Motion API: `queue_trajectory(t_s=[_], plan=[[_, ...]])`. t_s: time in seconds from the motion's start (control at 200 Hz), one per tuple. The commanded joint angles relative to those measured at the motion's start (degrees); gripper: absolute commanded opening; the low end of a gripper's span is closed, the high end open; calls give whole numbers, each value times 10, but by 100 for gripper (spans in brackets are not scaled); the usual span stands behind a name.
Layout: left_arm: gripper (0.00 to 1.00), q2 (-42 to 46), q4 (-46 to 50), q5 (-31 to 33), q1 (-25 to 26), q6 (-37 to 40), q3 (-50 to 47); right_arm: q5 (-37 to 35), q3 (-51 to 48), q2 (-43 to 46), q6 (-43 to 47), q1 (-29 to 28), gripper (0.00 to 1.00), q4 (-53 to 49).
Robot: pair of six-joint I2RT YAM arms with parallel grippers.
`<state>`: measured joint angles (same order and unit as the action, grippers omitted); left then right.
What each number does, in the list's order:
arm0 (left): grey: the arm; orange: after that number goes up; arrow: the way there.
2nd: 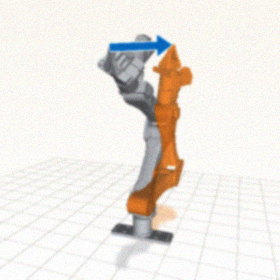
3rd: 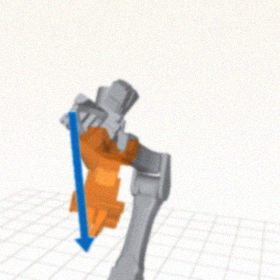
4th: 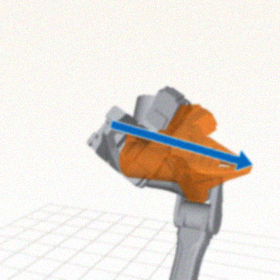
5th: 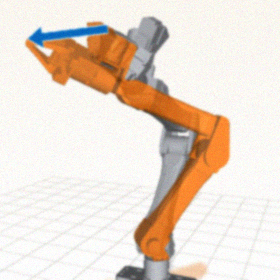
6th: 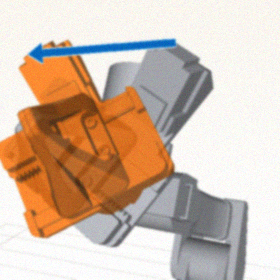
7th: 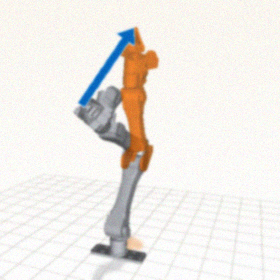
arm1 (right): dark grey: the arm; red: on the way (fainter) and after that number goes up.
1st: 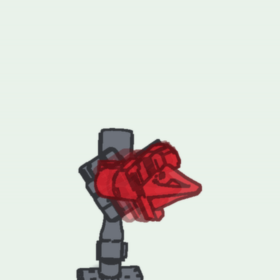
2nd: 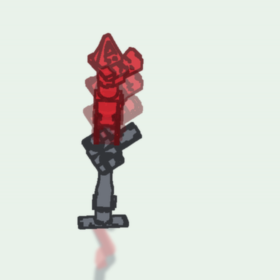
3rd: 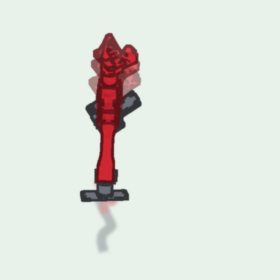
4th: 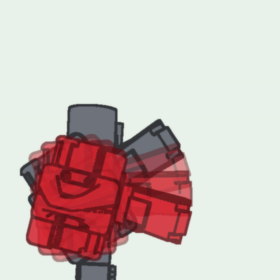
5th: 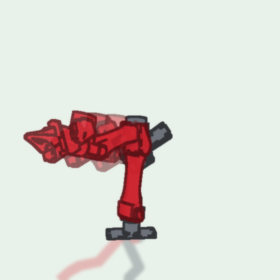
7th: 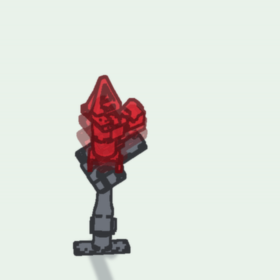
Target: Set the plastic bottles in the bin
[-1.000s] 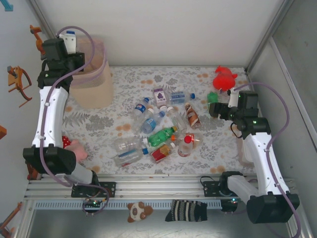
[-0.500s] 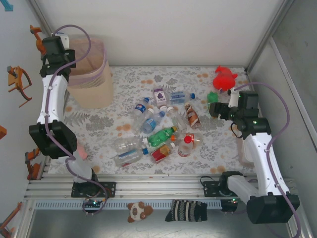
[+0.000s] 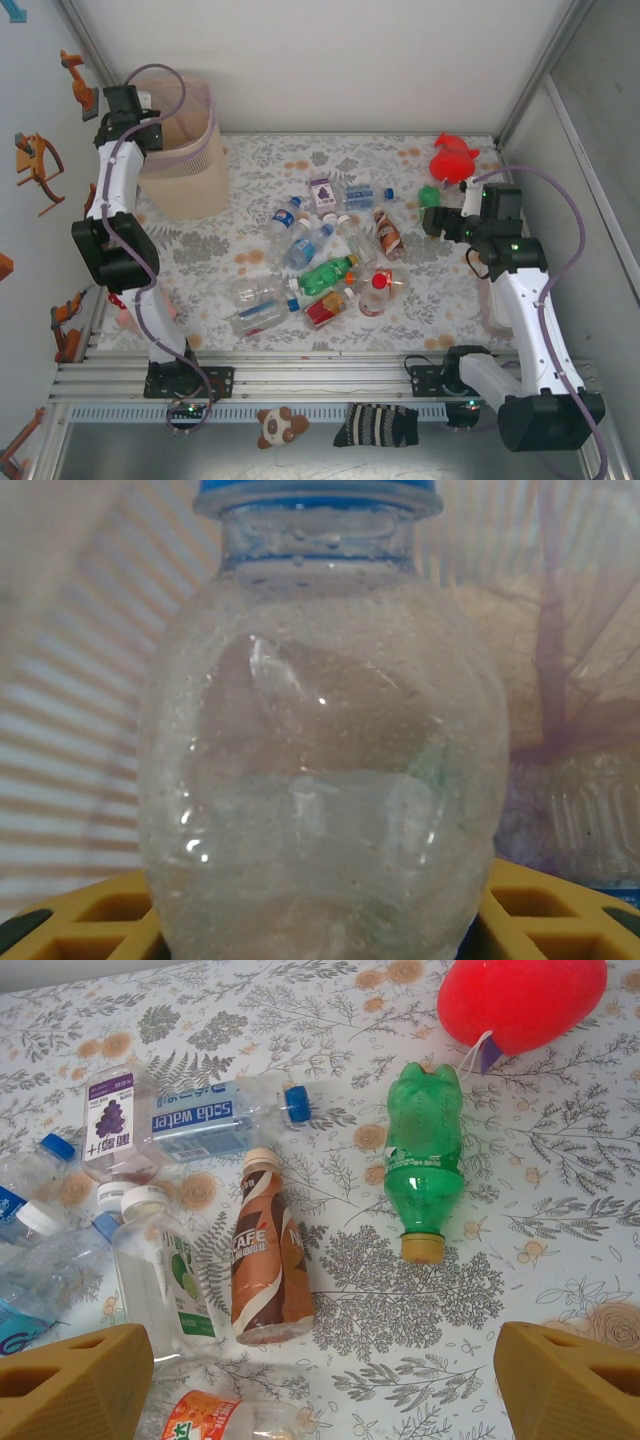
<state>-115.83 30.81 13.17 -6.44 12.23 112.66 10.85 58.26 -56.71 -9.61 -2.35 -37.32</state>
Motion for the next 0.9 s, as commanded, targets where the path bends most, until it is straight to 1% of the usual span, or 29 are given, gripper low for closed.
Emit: queue_trajectory(t_s=[0.0,0.24,0.325,0.431,0.626,0.716,0.896], plan=[[53,-21,54,-23,-6,-21,34,-10,6,-2,-4,-4,87,-9],[55,-94,125,-45,-10,-40,98,-10,4,-10,-3,-4,88,-2],[56,-113,143,-51,-11,-46,115,-9,4,-12,-3,-4,88,0],[59,-128,163,-61,-11,-53,132,-8,4,-15,-4,-4,88,1],[71,-110,162,-75,-11,-67,130,-5,7,-21,-2,-4,87,0],[73,-97,161,-80,-9,-69,133,-5,8,-20,-1,-4,88,0],[74,-64,166,-91,-8,-72,135,-7,11,-22,-5,-4,87,0]])
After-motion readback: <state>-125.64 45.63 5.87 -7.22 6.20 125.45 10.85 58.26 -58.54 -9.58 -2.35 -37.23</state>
